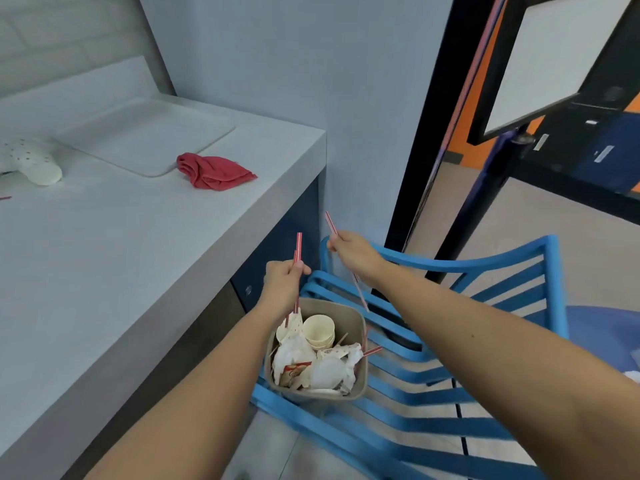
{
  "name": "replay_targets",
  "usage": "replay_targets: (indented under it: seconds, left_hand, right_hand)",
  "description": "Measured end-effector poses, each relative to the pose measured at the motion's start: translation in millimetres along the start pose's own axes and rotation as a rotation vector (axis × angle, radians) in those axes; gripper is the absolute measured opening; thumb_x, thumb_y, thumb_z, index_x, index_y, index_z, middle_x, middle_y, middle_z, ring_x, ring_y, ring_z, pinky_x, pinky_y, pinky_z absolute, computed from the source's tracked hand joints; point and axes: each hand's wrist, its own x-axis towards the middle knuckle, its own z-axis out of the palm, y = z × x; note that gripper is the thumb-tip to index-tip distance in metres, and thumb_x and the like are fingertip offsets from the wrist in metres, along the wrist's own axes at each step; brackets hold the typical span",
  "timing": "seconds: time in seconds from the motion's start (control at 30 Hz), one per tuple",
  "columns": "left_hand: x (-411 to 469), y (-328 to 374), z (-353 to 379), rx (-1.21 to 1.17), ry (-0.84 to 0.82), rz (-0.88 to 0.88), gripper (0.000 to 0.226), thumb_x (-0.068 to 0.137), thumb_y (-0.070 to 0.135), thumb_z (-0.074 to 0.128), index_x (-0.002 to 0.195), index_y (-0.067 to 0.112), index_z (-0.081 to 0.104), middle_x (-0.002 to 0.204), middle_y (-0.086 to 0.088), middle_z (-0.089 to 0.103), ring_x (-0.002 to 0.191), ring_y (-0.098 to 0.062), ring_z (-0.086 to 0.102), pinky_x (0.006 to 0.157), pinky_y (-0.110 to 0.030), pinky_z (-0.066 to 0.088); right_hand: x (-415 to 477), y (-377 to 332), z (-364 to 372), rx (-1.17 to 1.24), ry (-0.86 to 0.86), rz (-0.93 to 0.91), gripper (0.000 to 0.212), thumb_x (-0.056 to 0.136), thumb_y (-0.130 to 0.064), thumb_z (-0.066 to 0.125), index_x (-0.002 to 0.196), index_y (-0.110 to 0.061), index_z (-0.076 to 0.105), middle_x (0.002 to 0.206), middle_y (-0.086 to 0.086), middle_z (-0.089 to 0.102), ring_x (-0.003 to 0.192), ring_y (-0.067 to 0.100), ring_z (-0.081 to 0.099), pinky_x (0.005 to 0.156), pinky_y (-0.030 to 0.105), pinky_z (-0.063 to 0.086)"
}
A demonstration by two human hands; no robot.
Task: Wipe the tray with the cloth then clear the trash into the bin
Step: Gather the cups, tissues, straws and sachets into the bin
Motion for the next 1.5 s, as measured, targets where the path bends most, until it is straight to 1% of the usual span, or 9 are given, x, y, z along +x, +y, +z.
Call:
replay_targets:
  seconds: [0.1, 0.37, 0.53, 0.77, 0.9, 1.23, 1.33, 1.43, 1.5]
  left_hand:
    - [-3, -29, 2, 0.1, 0.015, -0.003, 0.031, 0.098, 0.025, 0.043, 0.078, 0.023, 0.067, 0.104, -0.013, 0.057, 0.087, -0.016, 0.056, 0.087, -0.033, 0.045]
    - [-26, -80, 10, 0.296, 0.002, -0.076, 0.025, 0.095, 0.023, 0.051, 0.088, 0.002, 0.064, 0.079, -0.001, 0.047, 0.069, -0.014, 0.048, 0.062, -0.02, 0.039]
    - [-42, -105, 8, 0.402, 0.009, -0.179, 0.027, 0.095, 0.022, 0.052, 0.098, -0.001, 0.066, 0.086, -0.006, 0.052, 0.076, -0.018, 0.051, 0.072, -0.031, 0.044]
    - [-56, -116, 7, 0.409, -0.042, -0.293, 0.026, 0.097, 0.019, 0.05, 0.103, 0.0, 0.066, 0.095, -0.017, 0.065, 0.073, -0.019, 0.052, 0.071, -0.027, 0.044]
    - [-58, -119, 7, 0.43, -0.109, -0.369, 0.029, 0.095, 0.023, 0.052, 0.114, 0.004, 0.063, 0.107, -0.012, 0.067, 0.096, -0.025, 0.063, 0.085, -0.031, 0.051]
    - [-54, -102, -1, 0.437, -0.144, -0.369, 0.043, 0.085, 0.015, 0.066, 0.124, 0.013, 0.048, 0.12, -0.01, 0.06, 0.106, -0.024, 0.06, 0.091, -0.035, 0.053]
    - [-52, -93, -9, 0.417, -0.121, -0.352, 0.045, 0.085, 0.014, 0.065, 0.126, 0.013, 0.046, 0.115, -0.01, 0.06, 0.097, -0.022, 0.06, 0.083, -0.03, 0.053]
    - [-46, -78, -15, 0.381, -0.071, -0.293, 0.053, 0.088, 0.016, 0.062, 0.135, 0.013, 0.04, 0.115, -0.012, 0.06, 0.09, -0.019, 0.059, 0.074, -0.026, 0.048]
    - [-43, -65, -21, 0.374, -0.036, -0.221, 0.049, 0.089, 0.019, 0.061, 0.134, 0.012, 0.042, 0.102, -0.006, 0.062, 0.079, -0.012, 0.057, 0.071, -0.023, 0.045]
  right_hand:
    - [6, 32, 5, -0.101, 0.069, -0.024, 0.031, 0.101, -0.019, 0.038, 0.092, -0.006, 0.065, 0.084, 0.004, 0.043, 0.074, 0.017, 0.044, 0.061, 0.022, 0.033]
    - [4, 81, 18, -0.326, -0.02, 0.037, 0.041, 0.097, -0.011, 0.047, 0.058, -0.018, 0.037, 0.066, 0.003, 0.046, 0.076, 0.021, 0.046, 0.067, 0.026, 0.032]
    - [-4, 100, 21, -0.374, -0.059, 0.13, 0.029, 0.098, -0.013, 0.044, 0.095, 0.007, 0.065, 0.1, 0.024, 0.066, 0.094, 0.034, 0.062, 0.08, 0.037, 0.049]
    - [-8, 104, 23, -0.457, -0.164, 0.176, 0.025, 0.093, -0.005, 0.043, 0.101, 0.002, 0.065, 0.112, 0.017, 0.066, 0.106, 0.03, 0.061, 0.085, 0.033, 0.05]
    - [-12, 99, 19, -0.599, -0.272, 0.193, 0.029, 0.093, -0.004, 0.045, 0.118, 0.003, 0.058, 0.123, 0.018, 0.06, 0.107, 0.028, 0.058, 0.094, 0.035, 0.048]
    - [-13, 68, 13, -0.739, -0.311, 0.092, 0.034, 0.093, -0.008, 0.051, 0.126, -0.001, 0.053, 0.131, 0.016, 0.054, 0.12, 0.029, 0.051, 0.099, 0.033, 0.043]
    - [-15, 56, 12, -0.807, -0.355, 0.068, 0.032, 0.095, -0.01, 0.048, 0.124, -0.001, 0.055, 0.121, 0.015, 0.059, 0.107, 0.027, 0.058, 0.087, 0.031, 0.047]
    - [-18, 37, 12, -0.893, -0.455, 0.096, 0.03, 0.095, -0.012, 0.048, 0.119, 0.002, 0.058, 0.073, 0.008, 0.056, 0.057, 0.015, 0.051, 0.052, 0.021, 0.042]
    - [-17, 23, 14, -0.907, -0.495, 0.12, 0.025, 0.093, -0.016, 0.054, 0.111, 0.0, 0.061, 0.063, 0.002, 0.05, 0.051, 0.013, 0.048, 0.048, 0.019, 0.04]
